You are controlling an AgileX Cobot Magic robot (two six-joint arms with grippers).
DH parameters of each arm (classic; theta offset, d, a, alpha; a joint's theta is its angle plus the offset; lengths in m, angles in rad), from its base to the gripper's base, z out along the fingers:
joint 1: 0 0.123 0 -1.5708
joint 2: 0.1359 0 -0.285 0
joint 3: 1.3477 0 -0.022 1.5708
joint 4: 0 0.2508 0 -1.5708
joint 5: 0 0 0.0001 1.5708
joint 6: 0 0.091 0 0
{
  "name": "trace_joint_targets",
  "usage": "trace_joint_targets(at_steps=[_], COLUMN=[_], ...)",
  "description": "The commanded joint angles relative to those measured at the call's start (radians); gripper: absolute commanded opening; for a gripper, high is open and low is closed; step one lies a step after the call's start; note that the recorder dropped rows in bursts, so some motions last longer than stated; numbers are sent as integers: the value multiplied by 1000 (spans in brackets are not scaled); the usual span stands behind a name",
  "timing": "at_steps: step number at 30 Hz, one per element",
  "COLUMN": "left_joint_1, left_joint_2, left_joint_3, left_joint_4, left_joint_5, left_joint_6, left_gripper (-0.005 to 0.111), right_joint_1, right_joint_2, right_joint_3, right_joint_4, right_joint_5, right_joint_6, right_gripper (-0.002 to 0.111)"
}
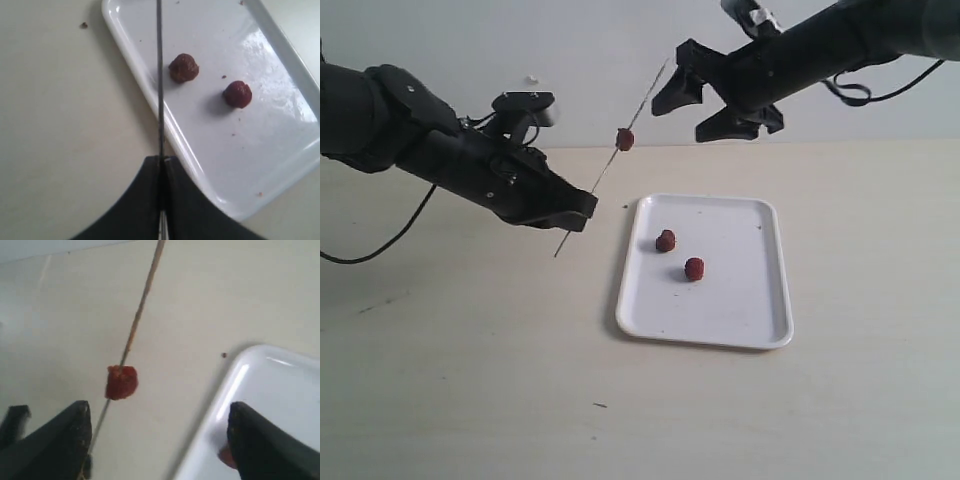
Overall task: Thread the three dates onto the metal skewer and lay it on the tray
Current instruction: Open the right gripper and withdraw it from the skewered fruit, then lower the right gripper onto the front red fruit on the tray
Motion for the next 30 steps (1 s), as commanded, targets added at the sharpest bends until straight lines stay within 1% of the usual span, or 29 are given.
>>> trace_joint_targets(at_steps=[1,4,7,9,12,16,20,30], left_joint_1=[64,109,145,164,174,174,174,174], left_joint_2=[-55,-89,-115,-126,-126,-124,-124,-124], left_joint_3=[2,2,2,2,2,2,2,2], left_joint_4=[50,142,228,240,243,256,266,266], left_joint_5=[136,179,194,209,234,238,240,244], left_joint_6=[-6,-81,-164,-176,-176,-176,-176,-176], left_gripper=[0,0,0,0,0,0,0,0], right_joint_1=[-5,-5,19,51,116,215,286,296], right_joint_2=[-56,-58,-48,-36,-19,-5,-5,46], right_joint_3=[0,0,0,0,0,0,0,0], right_joint_4=[-254,-349,-450,-507,-584,-735,-892,-911], right_joint_5=[6,86,194,232,246,244,240,209], right_joint_6=[-53,-133,-242,-270,-317,-401,-418,-437], right_gripper=[73,71,70,70,70,70,70,70])
